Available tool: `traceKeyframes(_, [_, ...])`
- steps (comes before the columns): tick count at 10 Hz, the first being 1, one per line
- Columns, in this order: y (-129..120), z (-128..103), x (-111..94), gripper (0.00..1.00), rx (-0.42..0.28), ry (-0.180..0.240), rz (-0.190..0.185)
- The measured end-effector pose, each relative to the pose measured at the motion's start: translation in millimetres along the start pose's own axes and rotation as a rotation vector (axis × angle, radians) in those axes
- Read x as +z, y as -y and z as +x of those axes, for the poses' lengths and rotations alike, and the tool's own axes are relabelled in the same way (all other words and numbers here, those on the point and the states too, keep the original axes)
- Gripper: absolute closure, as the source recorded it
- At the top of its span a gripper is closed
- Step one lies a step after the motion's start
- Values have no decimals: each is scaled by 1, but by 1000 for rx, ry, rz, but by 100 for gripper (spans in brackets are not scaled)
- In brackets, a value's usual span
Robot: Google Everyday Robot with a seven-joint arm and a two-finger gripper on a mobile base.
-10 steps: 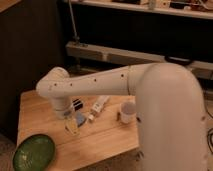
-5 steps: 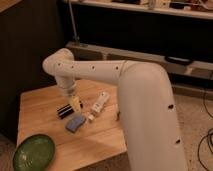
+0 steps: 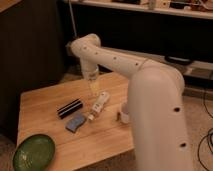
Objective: Move the arm in a circular motion
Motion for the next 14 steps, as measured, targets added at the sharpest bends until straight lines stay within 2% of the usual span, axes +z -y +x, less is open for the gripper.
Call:
traceKeyframes(1, [-3, 35, -4, 20, 56, 3, 11])
traceKeyframes(2, [-9, 58, -6, 20, 95, 9, 22])
traceKeyframes(3, [-22, 91, -10, 20, 162, 20, 41])
traceKeyframes(5, [-46, 123, -14, 20, 241, 34, 68])
traceKeyframes(7, [-94, 162, -21, 20, 344, 39, 103])
traceKeyframes(8, [-118, 172, -25, 20, 380, 41, 122])
traceKeyframes(9, [-141, 180, -26, 20, 407, 42, 132])
traceKeyframes(10, [-174, 181, -25, 20, 436, 49, 141])
traceKeyframes(11, [-200, 174, -19, 20, 440, 55, 137])
traceKeyframes(12, [-225, 162, -9, 20, 440, 60, 126])
traceKeyframes(14, [-267, 121, 17, 20, 411, 71, 84])
